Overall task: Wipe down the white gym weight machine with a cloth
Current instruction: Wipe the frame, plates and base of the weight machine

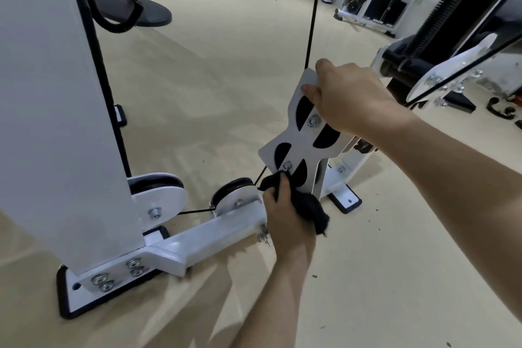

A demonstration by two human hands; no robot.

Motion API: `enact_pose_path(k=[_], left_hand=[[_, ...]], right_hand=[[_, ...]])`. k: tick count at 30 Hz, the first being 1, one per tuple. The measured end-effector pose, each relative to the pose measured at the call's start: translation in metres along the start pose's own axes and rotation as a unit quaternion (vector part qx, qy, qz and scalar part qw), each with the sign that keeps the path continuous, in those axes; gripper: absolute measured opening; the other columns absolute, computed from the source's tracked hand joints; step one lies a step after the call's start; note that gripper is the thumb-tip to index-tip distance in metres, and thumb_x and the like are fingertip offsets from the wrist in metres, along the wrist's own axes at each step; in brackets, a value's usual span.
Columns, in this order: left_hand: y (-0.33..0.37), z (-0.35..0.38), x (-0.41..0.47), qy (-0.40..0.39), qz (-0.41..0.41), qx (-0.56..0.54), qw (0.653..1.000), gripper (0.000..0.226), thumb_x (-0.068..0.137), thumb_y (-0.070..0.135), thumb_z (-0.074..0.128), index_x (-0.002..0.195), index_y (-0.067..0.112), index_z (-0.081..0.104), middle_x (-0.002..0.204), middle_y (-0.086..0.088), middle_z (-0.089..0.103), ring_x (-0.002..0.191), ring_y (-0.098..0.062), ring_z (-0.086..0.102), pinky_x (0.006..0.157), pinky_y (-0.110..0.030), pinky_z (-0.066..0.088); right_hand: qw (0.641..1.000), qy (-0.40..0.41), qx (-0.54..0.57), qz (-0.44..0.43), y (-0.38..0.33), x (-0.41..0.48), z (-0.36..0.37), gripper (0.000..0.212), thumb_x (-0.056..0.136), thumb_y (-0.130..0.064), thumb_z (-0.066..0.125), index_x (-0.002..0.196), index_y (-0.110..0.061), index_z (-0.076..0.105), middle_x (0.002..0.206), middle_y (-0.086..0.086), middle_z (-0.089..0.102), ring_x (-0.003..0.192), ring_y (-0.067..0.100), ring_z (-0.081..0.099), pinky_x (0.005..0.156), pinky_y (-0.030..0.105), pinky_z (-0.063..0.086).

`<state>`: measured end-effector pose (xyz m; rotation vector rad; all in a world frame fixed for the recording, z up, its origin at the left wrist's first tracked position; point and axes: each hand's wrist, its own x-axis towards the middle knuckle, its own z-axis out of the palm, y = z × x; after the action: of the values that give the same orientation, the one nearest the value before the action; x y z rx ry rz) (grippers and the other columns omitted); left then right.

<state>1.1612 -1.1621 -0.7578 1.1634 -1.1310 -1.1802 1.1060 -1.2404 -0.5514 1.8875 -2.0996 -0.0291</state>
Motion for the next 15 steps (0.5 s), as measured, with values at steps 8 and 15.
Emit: enact_pose_path(k=[8, 15], left_hand=[[0.011, -0.011, 0.017, 0.011, -0.079, -0.02, 0.997, 0.038, 0.093, 0.002, 0.049, 0.129, 0.013, 0.05, 0.12, 0.0, 0.056, 0.11, -0.026, 0.054, 0.088, -0.027, 0.048], [0.012, -0.007, 0.024, 0.126, -0.056, -0.007, 0.99, 0.046, 0.091, -0.006, 0.044, 0.135, 0.008, 0.051, 0.126, -0.008, 0.053, 0.119, -0.016, 0.049, 0.102, -0.017, 0.038]], right_hand=[[0.999, 0.022, 0.003, -0.023, -0.007, 0.001, 0.002, 0.033, 0.102, -0.042, 0.037, 0.097, -0.009, 0.038, 0.066, 0.006, 0.035, 0.064, 0.028, 0.04, 0.046, 0.032, 0.02], [0.999, 0.023, 0.021, -0.011, -0.005, -0.004, 0.005, 0.039, 0.102, -0.043, 0.036, 0.116, -0.008, 0.045, 0.069, 0.004, 0.035, 0.075, 0.031, 0.043, 0.047, 0.033, 0.022]])
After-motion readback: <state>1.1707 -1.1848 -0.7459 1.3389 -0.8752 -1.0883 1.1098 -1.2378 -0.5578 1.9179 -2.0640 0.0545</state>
